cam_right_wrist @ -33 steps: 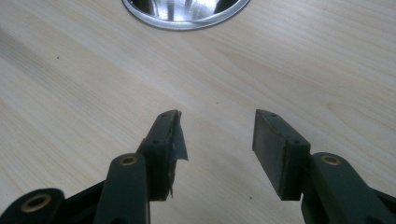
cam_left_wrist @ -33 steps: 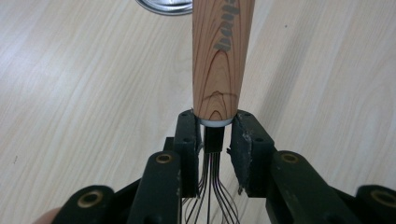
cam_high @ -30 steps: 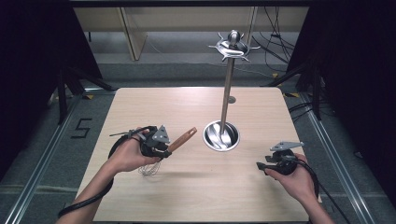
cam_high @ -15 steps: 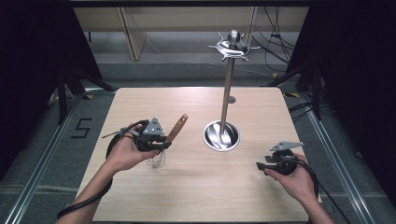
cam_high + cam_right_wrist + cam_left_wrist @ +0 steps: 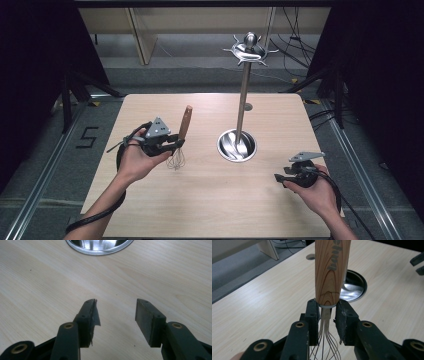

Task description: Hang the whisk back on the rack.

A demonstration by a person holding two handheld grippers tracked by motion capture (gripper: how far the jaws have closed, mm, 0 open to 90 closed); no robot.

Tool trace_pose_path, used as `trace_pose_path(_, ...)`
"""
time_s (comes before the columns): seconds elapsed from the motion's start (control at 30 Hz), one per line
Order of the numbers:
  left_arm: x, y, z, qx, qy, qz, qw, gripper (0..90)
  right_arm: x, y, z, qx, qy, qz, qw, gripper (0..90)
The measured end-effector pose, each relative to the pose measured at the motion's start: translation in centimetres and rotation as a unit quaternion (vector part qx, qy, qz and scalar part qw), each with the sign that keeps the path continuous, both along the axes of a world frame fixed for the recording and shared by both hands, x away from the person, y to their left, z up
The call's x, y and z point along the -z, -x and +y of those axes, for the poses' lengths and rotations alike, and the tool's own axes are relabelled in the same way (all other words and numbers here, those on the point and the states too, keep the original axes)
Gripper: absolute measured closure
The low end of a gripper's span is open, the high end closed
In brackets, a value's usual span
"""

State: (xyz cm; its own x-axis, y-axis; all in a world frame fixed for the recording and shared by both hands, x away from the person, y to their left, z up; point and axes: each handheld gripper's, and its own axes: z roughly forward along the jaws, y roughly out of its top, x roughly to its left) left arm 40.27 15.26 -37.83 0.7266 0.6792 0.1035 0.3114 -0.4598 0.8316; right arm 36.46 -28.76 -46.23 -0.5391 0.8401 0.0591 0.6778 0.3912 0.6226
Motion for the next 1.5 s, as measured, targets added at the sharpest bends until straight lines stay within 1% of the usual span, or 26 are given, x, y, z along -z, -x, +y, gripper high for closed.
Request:
trace_pose_path(0.07, 0.0, -0.1, -0.1, -0.002, 0.008, -0.003, 1.0000, 72.0, 0.0, 0.0, 0.0, 0.000, 0.000, -0.002, 1.0000, 51.6)
trace_pose_path(0.1, -0.1, -0.1, -0.1, -0.004, 0.012, -0.001, 0.9999, 72.0, -0.1, 0.0, 0.0, -0.001, 0.008, 0.007, 0.9999, 51.7)
trace_pose_path(0.17, -0.2, -0.1, -0.2, -0.009, 0.015, -0.003, 0.9998, 72.0, 0.0, 0.0, 0.0, -0.001, 0.002, -0.001, 1.0000, 51.7)
trace_pose_path(0.2, -0.2, -0.2, -0.3, -0.009, 0.023, -0.004, 0.9997, 72.0, -0.1, 0.1, 0.0, 0.000, 0.000, 0.001, 1.0000, 51.7)
trace_pose_path(0.23, -0.4, -0.2, -0.2, -0.010, 0.018, -0.002, 0.9998, 72.0, -0.1, 0.1, 0.0, 0.000, 0.000, 0.001, 1.0000, 51.7)
trace_pose_path(0.27, -0.4, -0.2, -0.4, -0.014, 0.032, -0.002, 0.9994, 72.0, -0.2, 0.2, 0.1, 0.010, -0.006, 0.010, 0.9999, 51.6)
trace_pose_path(0.3, -0.5, -0.3, -0.4, -0.014, 0.028, -0.004, 0.9995, 72.0, -0.2, 0.2, 0.1, 0.010, -0.006, 0.010, 0.9999, 51.6)
trace_pose_path(0.33, -0.5, -0.3, -0.5, -0.016, 0.037, -0.003, 0.9992, 72.0, -0.2, 0.2, 0.1, 0.010, -0.006, 0.010, 0.9999, 51.7)
trace_pose_path(0.43, -0.9, -0.4, -0.7, -0.016, 0.033, -0.010, 0.9993, 72.0, -0.2, 0.2, 0.1, 0.010, -0.007, 0.011, 0.9999, 51.7)
trace_pose_path(0.47, -0.9, -0.3, -0.9, -0.022, 0.044, -0.011, 0.9987, 72.0, -0.2, 0.2, 0.1, 0.010, -0.007, 0.011, 0.9999, 51.7)
trace_pose_path(0.5, -1.0, -0.4, -1.0, -0.017, 0.049, -0.012, 0.9986, 72.0, -0.2, 0.2, 0.1, 0.010, -0.007, 0.010, 0.9999, 51.7)
trace_pose_path(0.63, -1.3, -0.5, -1.4, -0.022, 0.056, -0.015, 0.9980, 72.0, -0.2, 0.0, -0.2, -0.003, 0.002, -0.002, 1.0000, 51.7)
trace_pose_path(0.77, -1.6, -0.6, -1.6, -0.026, 0.060, -0.019, 0.9977, 72.0, -0.3, 0.0, -0.2, -0.002, 0.001, -0.001, 1.0000, 51.6)
trace_pose_path(0.8, -1.6, -0.6, -1.6, -0.025, 0.064, -0.019, 0.9975, 72.0, -0.2, 0.2, 0.0, 0.010, -0.010, 0.006, 0.9999, 51.7)
trace_pose_path(0.83, -1.7, -0.6, -1.7, -0.024, 0.066, -0.020, 0.9973, 72.0, -0.1, 0.0, -0.1, 0.003, -0.005, -0.007, 1.0000, 51.7)
trace_pose_path(0.87, -1.8, -0.6, -1.8, -0.025, 0.063, -0.018, 0.9975, 72.0, -0.1, 0.0, -0.1, 0.003, -0.005, -0.007, 1.0000, 51.7)
trace_pose_path(0.9, -1.8, -0.6, -1.8, -0.024, 0.064, -0.016, 0.9975, 72.0, -0.2, 0.2, 0.1, 0.012, -0.012, 0.008, 0.9998, 51.7)
trace_pose_path(0.93, -2.0, -0.7, -1.8, -0.026, 0.066, -0.017, 0.9973, 72.0, -0.2, 0.2, 0.0, 0.011, -0.011, 0.006, 0.9999, 51.6)
trace_pose_path(0.97, -2.0, -0.7, -1.8, -0.026, 0.066, -0.017, 0.9973, 72.0, -0.2, 0.0, -0.2, -0.004, 0.003, -0.003, 1.0000, 51.6)
trace_pose_path(1.03, -2.1, -0.8, -1.9, -0.027, 0.071, -0.020, 0.9969, 72.0, -0.2, 0.0, -0.2, -0.001, 0.002, 0.000, 1.0000, 51.6)
trace_pose_path(1.07, -2.2, -0.8, -1.9, -0.028, 0.072, -0.021, 0.9968, 72.0, -0.2, 0.2, 0.1, 0.012, -0.008, 0.011, 0.9998, 51.7)
trace_pose_path(1.1, -2.3, -0.8, -2.0, -0.029, 0.075, -0.022, 0.9965, 72.0, -0.2, 0.2, 0.1, 0.013, -0.008, 0.014, 0.9998, 51.7)
trace_pose_path(1.17, -2.4, -0.8, -2.1, -0.029, 0.076, -0.025, 0.9964, 72.0, -0.2, 0.0, -0.2, -0.003, 0.003, -0.003, 1.0000, 51.6)
trace_pose_path(1.43, -3.1, -0.7, -2.3, -0.037, 0.080, -0.032, 0.9956, 72.0, -0.2, 0.0, -0.2, -0.001, 0.003, -0.002, 1.0000, 51.6)
trace_pose_path(1.47, -3.2, -0.8, -2.3, -0.037, 0.083, -0.033, 0.9953, 72.0, -0.2, 0.2, 0.1, 0.013, -0.010, 0.009, 0.9998, 51.6)
trace_pose_path(1.5, -3.2, -0.7, -2.4, -0.038, 0.085, -0.033, 0.9951, 72.0, -0.2, 0.2, 0.1, 0.014, -0.010, 0.011, 0.9998, 51.6)
